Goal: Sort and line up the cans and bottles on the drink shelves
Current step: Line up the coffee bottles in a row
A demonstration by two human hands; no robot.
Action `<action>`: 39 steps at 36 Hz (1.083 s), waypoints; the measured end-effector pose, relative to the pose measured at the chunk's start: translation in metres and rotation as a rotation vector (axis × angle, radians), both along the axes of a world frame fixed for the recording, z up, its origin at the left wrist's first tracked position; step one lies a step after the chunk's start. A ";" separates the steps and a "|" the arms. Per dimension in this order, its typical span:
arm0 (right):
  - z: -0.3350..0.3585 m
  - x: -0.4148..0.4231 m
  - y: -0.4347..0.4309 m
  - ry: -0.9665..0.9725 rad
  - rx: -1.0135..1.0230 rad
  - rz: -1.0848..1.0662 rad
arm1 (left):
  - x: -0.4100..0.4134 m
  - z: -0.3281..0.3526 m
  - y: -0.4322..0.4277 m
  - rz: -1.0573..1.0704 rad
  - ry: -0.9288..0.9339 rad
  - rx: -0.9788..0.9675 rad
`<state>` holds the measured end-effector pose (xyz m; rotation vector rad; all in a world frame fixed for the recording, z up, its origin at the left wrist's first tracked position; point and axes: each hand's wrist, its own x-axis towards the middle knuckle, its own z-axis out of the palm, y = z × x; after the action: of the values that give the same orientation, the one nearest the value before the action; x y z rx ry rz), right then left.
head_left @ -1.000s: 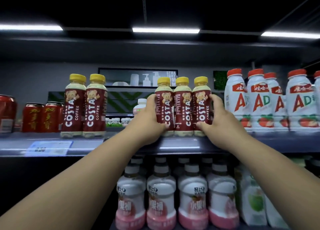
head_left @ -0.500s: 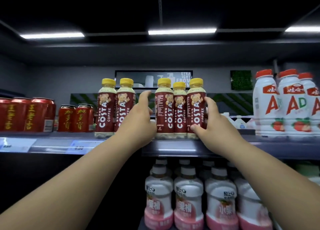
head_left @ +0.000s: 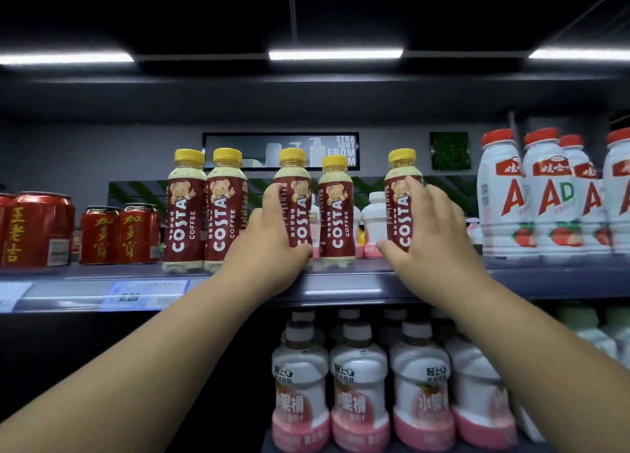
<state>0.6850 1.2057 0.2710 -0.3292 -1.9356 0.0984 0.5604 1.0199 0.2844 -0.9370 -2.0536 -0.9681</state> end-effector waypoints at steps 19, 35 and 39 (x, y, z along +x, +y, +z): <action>0.023 -0.066 -0.045 -0.181 -0.185 0.210 | 0.000 -0.008 -0.020 0.312 0.295 -0.134; 0.010 -0.069 -0.068 -0.096 -0.116 0.299 | -0.044 -0.020 -0.046 0.414 0.367 0.031; 0.009 -0.069 -0.068 -0.105 -0.097 0.292 | -0.046 -0.022 -0.045 0.410 0.369 0.025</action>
<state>0.6161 1.1378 0.2800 -0.1153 -2.0774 0.3734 0.5147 0.9753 0.2628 -0.5922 -1.8127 -0.5528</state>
